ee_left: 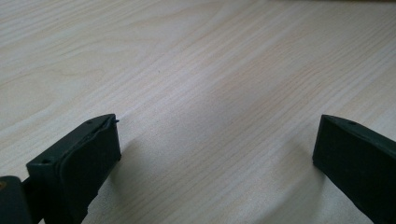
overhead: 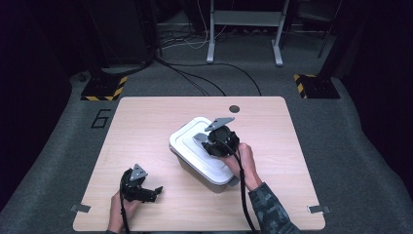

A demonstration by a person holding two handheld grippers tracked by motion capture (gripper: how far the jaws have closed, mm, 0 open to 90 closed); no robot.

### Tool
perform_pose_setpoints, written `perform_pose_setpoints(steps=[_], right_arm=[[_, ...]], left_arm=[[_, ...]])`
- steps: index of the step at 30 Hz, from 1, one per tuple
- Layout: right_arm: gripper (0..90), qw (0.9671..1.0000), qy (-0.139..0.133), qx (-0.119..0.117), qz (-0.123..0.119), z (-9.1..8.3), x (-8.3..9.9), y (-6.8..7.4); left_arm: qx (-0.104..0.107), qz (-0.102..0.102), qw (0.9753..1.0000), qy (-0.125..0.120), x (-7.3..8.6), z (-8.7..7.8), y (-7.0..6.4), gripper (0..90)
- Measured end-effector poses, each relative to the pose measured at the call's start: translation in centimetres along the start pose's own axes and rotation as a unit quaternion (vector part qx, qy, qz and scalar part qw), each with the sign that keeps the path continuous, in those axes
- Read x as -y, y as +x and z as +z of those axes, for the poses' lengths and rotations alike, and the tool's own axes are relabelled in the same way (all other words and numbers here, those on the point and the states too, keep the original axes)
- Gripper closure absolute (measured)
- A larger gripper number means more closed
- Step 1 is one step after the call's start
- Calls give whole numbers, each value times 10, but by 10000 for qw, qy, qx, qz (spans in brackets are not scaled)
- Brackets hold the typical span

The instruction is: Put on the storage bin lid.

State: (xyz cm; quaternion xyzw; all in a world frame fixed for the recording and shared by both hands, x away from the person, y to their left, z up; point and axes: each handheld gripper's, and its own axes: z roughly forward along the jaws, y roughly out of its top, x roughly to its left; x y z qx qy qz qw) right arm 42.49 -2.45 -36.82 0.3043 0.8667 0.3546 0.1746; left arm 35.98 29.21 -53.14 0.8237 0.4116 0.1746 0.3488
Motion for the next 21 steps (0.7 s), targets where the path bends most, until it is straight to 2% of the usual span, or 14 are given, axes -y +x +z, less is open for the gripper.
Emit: perform_pose_setpoints(steps=[3, 4, 6, 12, 13, 16, 21], right_arm=[[663, 10000, 18, 31, -26, 1, 0, 2], [663, 10000, 44, 36, 38, 1, 1, 3], [663, 10000, 53, 50, -53, 2, 1, 3], [663, 9998, 99, 81, -131, 6, 2, 7], [663, 9999, 125, 77, -75, 6, 3, 9], [663, 9996, 156, 111, -223, 8, 4, 10], [662, 9997, 145, 92, -185, 8, 5, 10]], left_arm=[[-5, -2, 10000, -3, 0, 0, 0, 4], [-5, -1, 10000, -3, 0, 0, 0, 4], [-6, -3, 10000, -5, 0, 0, 0, 4], [-10, -14, 10000, -25, 0, 0, 0, 4], [-8, -14, 10000, -25, 0, 0, 0, 4], [-15, 5, 10000, 1, 0, 0, 0, 5], [-15, 3, 10000, -2, 0, 0, 0, 5]])
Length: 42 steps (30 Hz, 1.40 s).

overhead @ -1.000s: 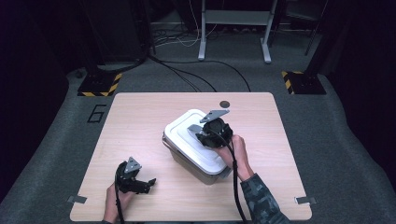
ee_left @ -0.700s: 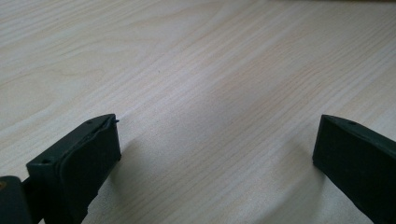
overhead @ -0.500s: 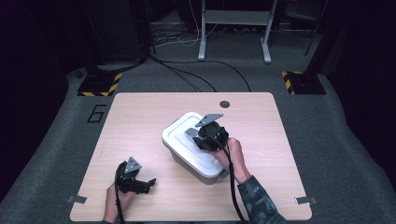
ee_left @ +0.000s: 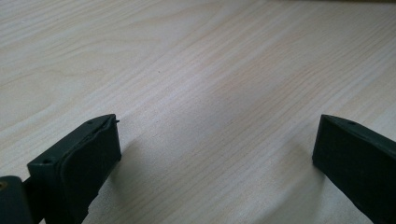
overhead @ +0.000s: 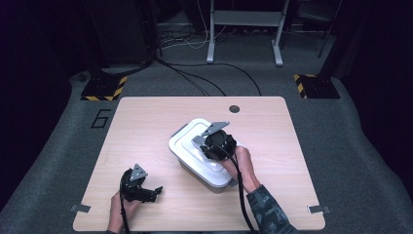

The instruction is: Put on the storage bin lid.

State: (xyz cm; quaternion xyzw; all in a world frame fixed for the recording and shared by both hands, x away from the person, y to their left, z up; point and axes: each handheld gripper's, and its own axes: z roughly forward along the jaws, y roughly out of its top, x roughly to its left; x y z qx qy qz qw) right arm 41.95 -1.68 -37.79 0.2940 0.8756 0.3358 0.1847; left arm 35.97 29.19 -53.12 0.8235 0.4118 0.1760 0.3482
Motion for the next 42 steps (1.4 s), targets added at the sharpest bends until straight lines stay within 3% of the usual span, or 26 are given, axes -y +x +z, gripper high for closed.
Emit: perform_pose_setpoints(steps=[6, 14, 20, 30, 42], right_arm=[[645, 10000, 13, -10, -1, 0, 0, 0], [316, 9999, -103, 10, 33, -8, 0, -6], [149, 9992, -333, 38, 195, -22, 1, -14], [56, 9975, -551, 199, 402, -38, 12, -34], [54, 9930, -720, 520, 776, -62, 31, -59]], left_arm=[[7, -4, 10000, 1, 0, 0, 0, 6], [0, 19, 10000, 1, 0, 0, 0, 6], [-7, 33, 10000, 1, 0, 0, 0, 6], [-9, 33, 10000, 3, 0, 0, 0, 6], [-8, 24, 10000, 4, 0, 0, 0, 6]])
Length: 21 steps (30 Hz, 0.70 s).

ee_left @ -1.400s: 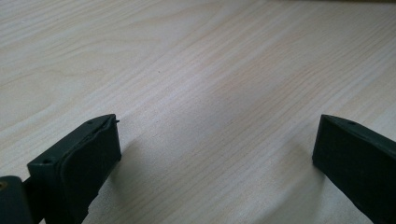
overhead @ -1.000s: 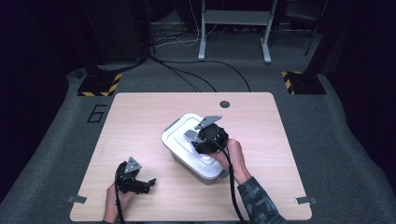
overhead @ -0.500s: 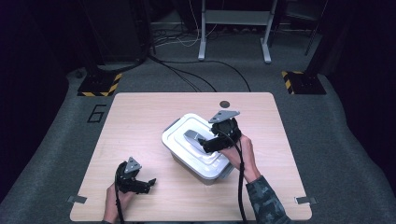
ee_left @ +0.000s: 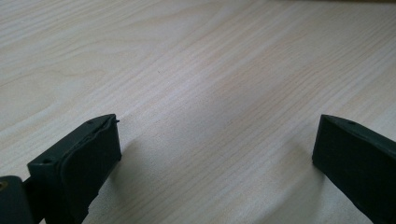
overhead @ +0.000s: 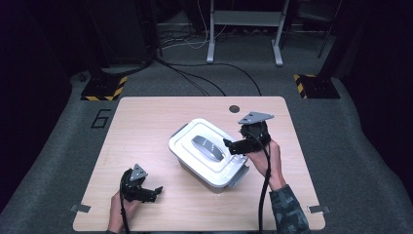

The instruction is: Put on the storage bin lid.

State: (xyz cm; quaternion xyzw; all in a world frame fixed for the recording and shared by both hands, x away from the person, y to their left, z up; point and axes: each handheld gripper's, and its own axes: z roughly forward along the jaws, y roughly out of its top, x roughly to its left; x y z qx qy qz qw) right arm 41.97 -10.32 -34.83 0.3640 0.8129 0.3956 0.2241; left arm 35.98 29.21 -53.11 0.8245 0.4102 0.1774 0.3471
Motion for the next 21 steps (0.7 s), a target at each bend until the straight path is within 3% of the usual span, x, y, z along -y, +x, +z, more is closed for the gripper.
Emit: perform_pose_setpoints(steps=[6, 21], right_arm=[[54, 9998, -13, 131, 148, -9, 7, -12], [58, 9958, 60, 576, 712, -24, 50, -56]], left_arm=[[0, -5, 10000, -5, 0, 0, 0, 6], [10, 15, 10000, -7, 0, 0, 0, 6]])
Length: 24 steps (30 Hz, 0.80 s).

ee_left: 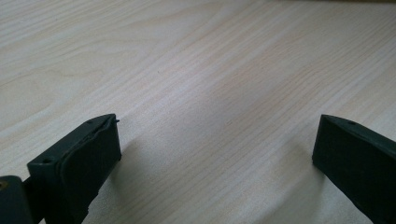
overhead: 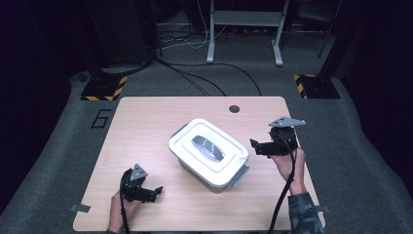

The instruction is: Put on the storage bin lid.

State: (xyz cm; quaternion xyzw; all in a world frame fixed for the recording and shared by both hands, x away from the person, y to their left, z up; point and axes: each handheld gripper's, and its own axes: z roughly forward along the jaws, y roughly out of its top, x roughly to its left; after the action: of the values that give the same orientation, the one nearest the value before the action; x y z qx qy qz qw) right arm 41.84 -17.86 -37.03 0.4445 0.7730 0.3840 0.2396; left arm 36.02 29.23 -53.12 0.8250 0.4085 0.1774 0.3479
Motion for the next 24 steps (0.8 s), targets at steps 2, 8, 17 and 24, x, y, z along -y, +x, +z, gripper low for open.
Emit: perform_pose_setpoints(steps=[2, 8, 17, 24], right_arm=[[58, 9999, 22, 37, 91, 1, 5, -4], [58, 9993, 136, 152, 311, 7, 26, -19], [56, 9964, 418, 285, 687, 25, 67, -37], [58, 9921, 710, 386, 963, 42, 102, -46]], left_arm=[[-9, 26, 10000, 5, 0, 0, 0, 6], [1, -3, 10000, 0, 0, 0, 0, 6], [1, 0, 10000, 1, 0, 0, 0, 6], [-2, 11, 10000, 2, 0, 0, 0, 6]])
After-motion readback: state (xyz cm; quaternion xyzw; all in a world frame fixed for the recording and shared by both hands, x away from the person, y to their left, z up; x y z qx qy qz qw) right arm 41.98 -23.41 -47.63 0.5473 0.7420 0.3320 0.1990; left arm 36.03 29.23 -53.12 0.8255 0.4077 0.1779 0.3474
